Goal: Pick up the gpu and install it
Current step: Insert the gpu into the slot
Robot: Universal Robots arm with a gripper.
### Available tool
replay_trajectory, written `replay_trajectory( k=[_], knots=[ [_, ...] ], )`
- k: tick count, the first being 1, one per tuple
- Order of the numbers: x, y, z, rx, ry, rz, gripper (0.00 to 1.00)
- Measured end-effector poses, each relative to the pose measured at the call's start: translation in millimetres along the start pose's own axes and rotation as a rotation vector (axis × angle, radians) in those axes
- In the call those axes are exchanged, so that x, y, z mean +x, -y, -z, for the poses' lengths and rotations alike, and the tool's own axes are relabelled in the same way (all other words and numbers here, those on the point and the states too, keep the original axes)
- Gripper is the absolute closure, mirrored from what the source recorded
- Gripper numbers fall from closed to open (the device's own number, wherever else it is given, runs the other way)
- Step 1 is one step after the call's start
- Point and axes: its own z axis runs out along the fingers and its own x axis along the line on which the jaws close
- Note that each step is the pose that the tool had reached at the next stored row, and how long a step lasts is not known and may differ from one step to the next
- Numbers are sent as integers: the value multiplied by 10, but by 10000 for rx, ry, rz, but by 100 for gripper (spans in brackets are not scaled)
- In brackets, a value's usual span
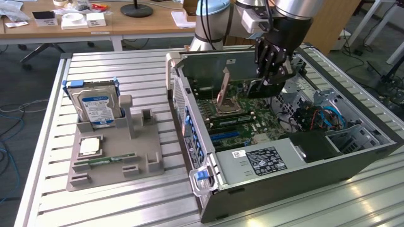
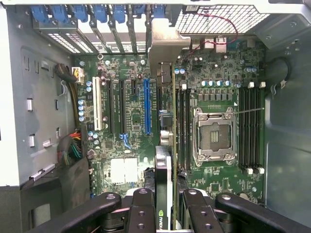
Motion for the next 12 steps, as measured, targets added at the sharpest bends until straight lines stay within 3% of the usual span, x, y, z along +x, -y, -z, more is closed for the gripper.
replay_trajectory(
  k=[12],
  knots=[
    [2,-6,-35,0,2,0,73]
  ],
)
